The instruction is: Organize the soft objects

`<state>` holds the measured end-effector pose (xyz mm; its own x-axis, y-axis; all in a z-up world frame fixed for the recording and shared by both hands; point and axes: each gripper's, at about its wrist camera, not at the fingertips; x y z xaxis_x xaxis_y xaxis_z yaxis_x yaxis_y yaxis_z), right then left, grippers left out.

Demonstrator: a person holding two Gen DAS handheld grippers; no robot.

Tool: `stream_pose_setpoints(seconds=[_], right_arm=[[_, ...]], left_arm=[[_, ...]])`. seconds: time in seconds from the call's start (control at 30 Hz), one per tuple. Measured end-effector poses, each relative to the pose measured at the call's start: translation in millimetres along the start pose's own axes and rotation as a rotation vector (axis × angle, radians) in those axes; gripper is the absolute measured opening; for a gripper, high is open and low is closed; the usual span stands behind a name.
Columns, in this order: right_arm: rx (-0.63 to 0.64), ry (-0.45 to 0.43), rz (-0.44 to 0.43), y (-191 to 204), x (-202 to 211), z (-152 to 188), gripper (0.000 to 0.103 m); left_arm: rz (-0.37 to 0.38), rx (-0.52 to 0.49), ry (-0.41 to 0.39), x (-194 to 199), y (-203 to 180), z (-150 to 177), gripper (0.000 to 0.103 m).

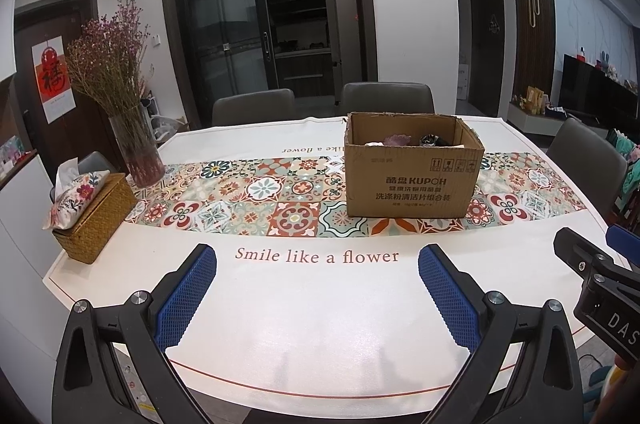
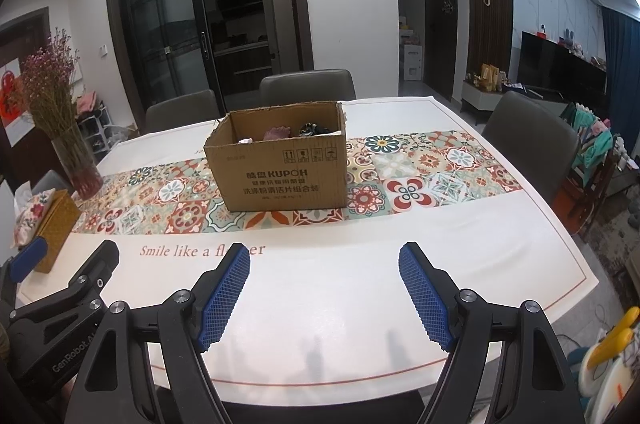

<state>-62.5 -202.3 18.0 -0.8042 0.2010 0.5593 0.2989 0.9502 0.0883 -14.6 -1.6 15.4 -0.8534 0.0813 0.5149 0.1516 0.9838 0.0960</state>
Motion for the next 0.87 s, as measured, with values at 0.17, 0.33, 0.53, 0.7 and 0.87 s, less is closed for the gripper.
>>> stream_pose_setpoints(seconds=[0.17, 0.33, 0.53, 0.7, 0.87], right_arm=[[0.001, 0.0, 0.0, 0.5, -0.2, -0.1, 0.078], [0.0, 0.002, 0.0, 0.5, -0.3, -0.1, 0.078], [-0.001, 0.002, -0.001, 0.7, -0.8, 1.2, 0.078], [-0.002, 0.005, -0.001, 1.0, -0.4, 3.2, 0.078], [-0.002, 0.005, -0.002, 1.6, -0.8, 3.1, 0.078]], left_arm=[[0.003, 0.003, 0.004, 0.4, 0.0, 0.5, 0.103], [0.002, 0.0, 0.003, 0.8, 0.2, 0.9, 0.103], [0.001, -0.002, 0.01, 0.2, -0.7, 0.7, 0.103], [-0.007, -0.009, 0.013, -0.5, -1.5, 1.3, 0.103], [-0.011, -0.011, 0.006, 0.2, -1.7, 2.5, 0.103]])
Point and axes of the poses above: each gripper's, at about its wrist camera, not at the fingertips, and x roughly against the way its jaws point, y to its left, z to its underside, and after that the axes turned 2 degrees about -y, right-handed
